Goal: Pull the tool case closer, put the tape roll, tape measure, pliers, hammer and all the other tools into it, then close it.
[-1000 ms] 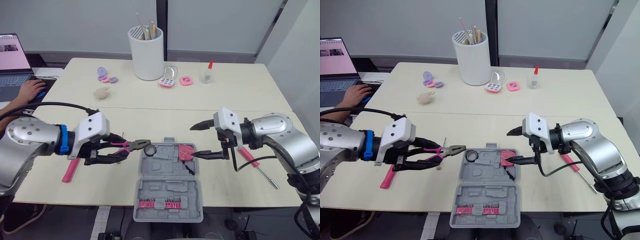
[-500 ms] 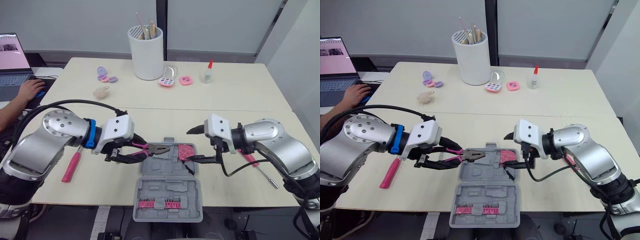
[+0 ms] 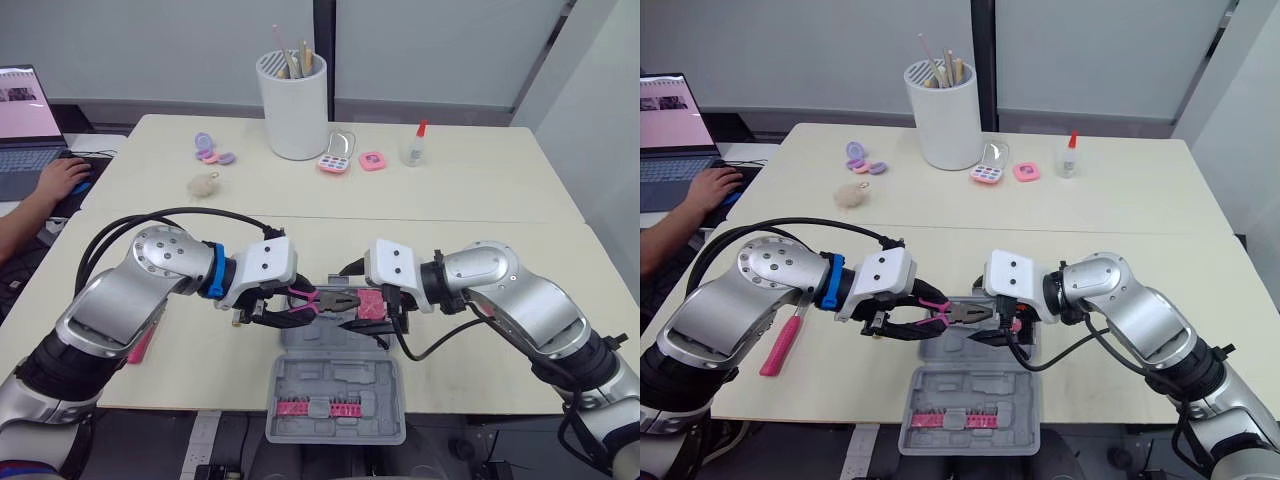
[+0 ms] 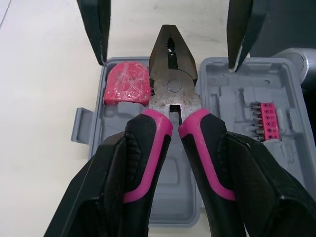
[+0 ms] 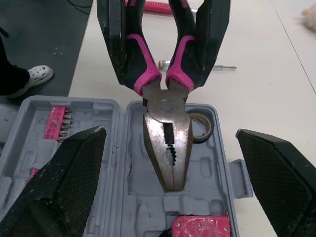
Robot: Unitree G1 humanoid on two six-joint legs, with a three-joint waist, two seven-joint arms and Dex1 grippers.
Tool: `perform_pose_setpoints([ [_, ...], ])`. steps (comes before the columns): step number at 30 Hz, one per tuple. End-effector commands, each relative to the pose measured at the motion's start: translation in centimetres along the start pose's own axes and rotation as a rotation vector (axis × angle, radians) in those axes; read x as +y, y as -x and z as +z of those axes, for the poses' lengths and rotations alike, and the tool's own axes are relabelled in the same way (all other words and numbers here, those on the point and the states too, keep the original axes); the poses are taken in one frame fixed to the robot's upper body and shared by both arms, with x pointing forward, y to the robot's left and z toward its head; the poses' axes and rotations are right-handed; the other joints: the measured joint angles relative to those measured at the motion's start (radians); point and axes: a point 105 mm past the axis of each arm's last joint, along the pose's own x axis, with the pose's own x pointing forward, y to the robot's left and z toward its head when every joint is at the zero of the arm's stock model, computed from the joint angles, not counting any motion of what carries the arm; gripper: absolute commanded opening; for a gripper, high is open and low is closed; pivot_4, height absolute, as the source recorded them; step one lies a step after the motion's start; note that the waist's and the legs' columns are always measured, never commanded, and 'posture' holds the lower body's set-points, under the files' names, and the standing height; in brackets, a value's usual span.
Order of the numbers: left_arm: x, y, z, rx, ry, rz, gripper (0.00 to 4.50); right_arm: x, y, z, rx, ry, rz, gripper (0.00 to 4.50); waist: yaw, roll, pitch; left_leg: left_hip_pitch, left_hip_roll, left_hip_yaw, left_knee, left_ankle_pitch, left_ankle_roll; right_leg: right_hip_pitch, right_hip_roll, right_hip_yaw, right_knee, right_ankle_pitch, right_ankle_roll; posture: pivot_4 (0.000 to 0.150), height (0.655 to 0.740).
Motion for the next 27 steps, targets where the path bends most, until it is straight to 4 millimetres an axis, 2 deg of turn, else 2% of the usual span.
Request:
perform_pose_setpoints([
  [1, 0.2, 0.1, 1.5, -0.016, -0.052, 0.014, 2.56, -0.6, -0.2, 1.1, -0.012, 0.058, -0.02, 4.5, 0.0, 0.0, 0.0, 0.0, 0.0, 0.0, 0.0, 0.0, 0.0, 0.0, 0.0, 0.0, 0.0, 0.0, 0.0, 0.15, 0.74],
  [10, 0.1, -0.2, 1.7, -0.022, -0.052, 0.023, 2.56, -1.1, -0.6, 1.8, -0.01, 0.091, -0.017, 4.5, -0.001, 0.0, 0.0, 0.0, 0.0, 0.0, 0.0, 0.0, 0.0, 0.0, 0.0, 0.0, 0.001, 0.0, 0.0, 0.15, 0.74],
  [13, 0.0, -0.2, 1.5, -0.019, -0.049, 0.026, 2.56, -1.0, -0.6, 2.3, -0.015, 0.1, -0.01, 3.9, -0.001, 0.0, 0.0, 0.0, 0.0, 0.0, 0.0, 0.0, 0.0, -0.001, 0.0, 0.0, 0.002, 0.0, 0.0, 0.15, 0.74],
  [17, 0.0, -0.3, 1.3, -0.019, -0.046, 0.026, 2.56, -1.0, -0.5, 2.7, -0.018, 0.113, -0.001, 2.57, 0.0, 0.0, 0.0, 0.0, 0.0, 0.0, 0.001, 0.0, 0.0, -0.001, 0.0, 0.0, 0.002, 0.0, 0.0, 0.15, 0.74],
  [22, 0.1, -0.4, 1.4, -0.029, -0.044, 0.031, 2.56, -1.0, -0.5, 2.8, -0.018, 0.109, 0.008, 1.46, 0.0, 0.0, 0.0, 0.0, 0.0, 0.0, 0.001, 0.0, 0.0, -0.001, 0.0, 0.0, 0.003, 0.0, 0.0, 0.15, 0.74],
  [23, 0.1, -0.4, 1.4, -0.03, -0.044, 0.03, 2.56, -0.9, -0.5, 2.7, -0.015, 0.11, 0.01, 1.3, 0.0, 0.0, 0.0, 0.0, 0.0, 0.0, 0.001, 0.0, 0.0, -0.001, 0.0, 0.0, 0.003, 0.0, 0.0, 0.15, 0.74],
  [27, 0.0, -0.4, 1.3, -0.032, -0.042, 0.03, 2.56, -0.9, -0.6, 2.5, -0.008, 0.11, 0.011, 1.29, 0.0, 0.0, 0.0, 0.0, 0.0, 0.0, 0.001, 0.0, 0.0, -0.001, 0.0, 0.0, 0.003, 0.0, 0.0, 0.15, 0.74],
])
